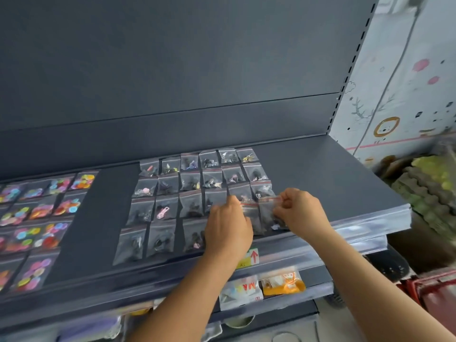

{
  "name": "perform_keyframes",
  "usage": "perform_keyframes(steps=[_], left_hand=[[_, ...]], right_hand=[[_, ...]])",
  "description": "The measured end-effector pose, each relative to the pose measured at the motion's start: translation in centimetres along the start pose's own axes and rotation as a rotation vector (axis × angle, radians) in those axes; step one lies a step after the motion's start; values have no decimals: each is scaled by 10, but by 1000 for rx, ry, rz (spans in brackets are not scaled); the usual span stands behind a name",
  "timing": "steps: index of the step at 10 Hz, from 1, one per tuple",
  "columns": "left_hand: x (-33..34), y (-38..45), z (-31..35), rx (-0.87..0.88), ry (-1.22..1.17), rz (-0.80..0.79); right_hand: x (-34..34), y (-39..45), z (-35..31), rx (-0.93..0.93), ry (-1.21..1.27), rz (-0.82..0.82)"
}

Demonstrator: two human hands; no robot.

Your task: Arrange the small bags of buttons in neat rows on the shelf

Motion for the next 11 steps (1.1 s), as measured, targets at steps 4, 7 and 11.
perform_keyframes(steps=[4,7,11], left_hand=[[2,-31,7,398,166,-133],[4,-40,6,401,231,-145],[2,-45,8,381,185,-138]], right_hand=[[9,-26,-21,-672,-208,-18],[6,-27,-13,-734,-142,-15],[14,-21,-12,-694,-146,-64]])
Point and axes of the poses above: each hand's wrist, its own y-axis towards the middle knuckle, its own x-axis out of the palm, z = x × y, the point moved 6 cm from there along y, towards the middle knuckle, and after that the axes turned 5 degrees about -x, right-handed, at the moved point
